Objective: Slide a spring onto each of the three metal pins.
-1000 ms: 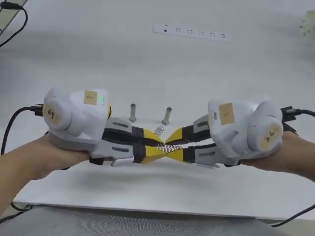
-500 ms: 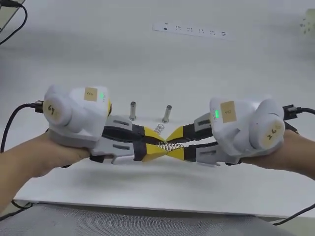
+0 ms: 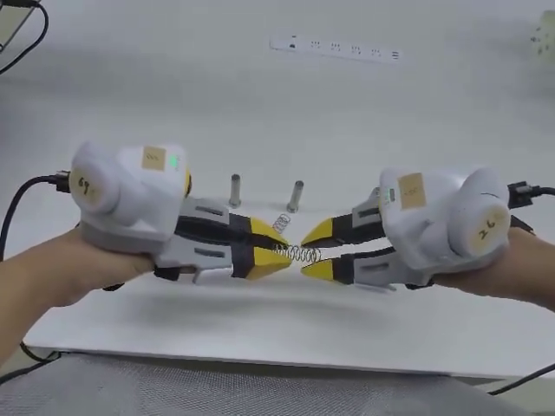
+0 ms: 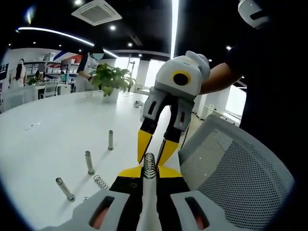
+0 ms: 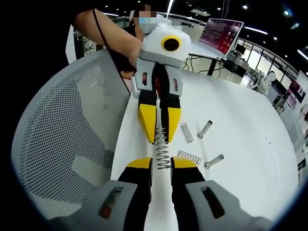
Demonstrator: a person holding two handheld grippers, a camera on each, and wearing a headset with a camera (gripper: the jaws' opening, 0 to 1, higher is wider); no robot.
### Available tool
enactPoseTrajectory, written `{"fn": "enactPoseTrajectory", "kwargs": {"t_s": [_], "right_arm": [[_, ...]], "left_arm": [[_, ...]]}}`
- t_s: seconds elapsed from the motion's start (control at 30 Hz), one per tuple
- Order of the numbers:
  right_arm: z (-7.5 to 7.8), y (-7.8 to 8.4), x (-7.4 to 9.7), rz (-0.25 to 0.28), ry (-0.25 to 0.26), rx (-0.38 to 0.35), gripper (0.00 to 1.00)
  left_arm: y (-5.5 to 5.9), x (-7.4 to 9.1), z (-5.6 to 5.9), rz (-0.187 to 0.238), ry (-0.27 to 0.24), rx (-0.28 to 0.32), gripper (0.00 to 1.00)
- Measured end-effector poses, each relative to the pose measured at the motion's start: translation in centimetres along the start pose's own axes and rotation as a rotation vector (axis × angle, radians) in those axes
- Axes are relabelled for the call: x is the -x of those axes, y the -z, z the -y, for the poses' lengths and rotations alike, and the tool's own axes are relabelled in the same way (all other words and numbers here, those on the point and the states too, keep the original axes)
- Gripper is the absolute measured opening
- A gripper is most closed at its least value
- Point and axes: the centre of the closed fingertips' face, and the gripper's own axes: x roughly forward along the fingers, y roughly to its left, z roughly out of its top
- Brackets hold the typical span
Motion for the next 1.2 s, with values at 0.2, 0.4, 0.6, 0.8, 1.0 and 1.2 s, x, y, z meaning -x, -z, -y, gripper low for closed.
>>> {"fn": "enactPoseTrajectory", "kwargs": {"t_s": [0.2,0.4,0.6,0.8,1.0,1.2], "right_arm": [[0.07,0.03,0.17,0.015,0.003,-0.025,0.11],[0.20,0.05,0.25,0.018,0.003,-0.031,0.09],[0.19,0.12,0.23,0.018,0.001,-0.019,0.08],[0.11,0.11,0.31,0.007,-0.013,-0.024,0.08],[0.23,-0.15,0.55,0.003,-0.014,-0.013,0.07],[0.53,-0.69,0.96,0.011,-0.014,-0.006,0.07]], "left_arm": [[0.02,0.00,0.07,0.001,0.003,0.005,0.01],[-0.07,0.05,0.04,0.004,0.004,0.009,0.01],[-0.04,0.16,0.01,0.006,0.004,0.013,0.01],[0.16,0.10,0.05,0.005,0.005,0.022,0.01],[0.28,0.14,-0.02,0.010,0.004,0.032,0.01],[0.73,0.24,-0.20,-0.005,-0.004,0.026,0.01]]}}
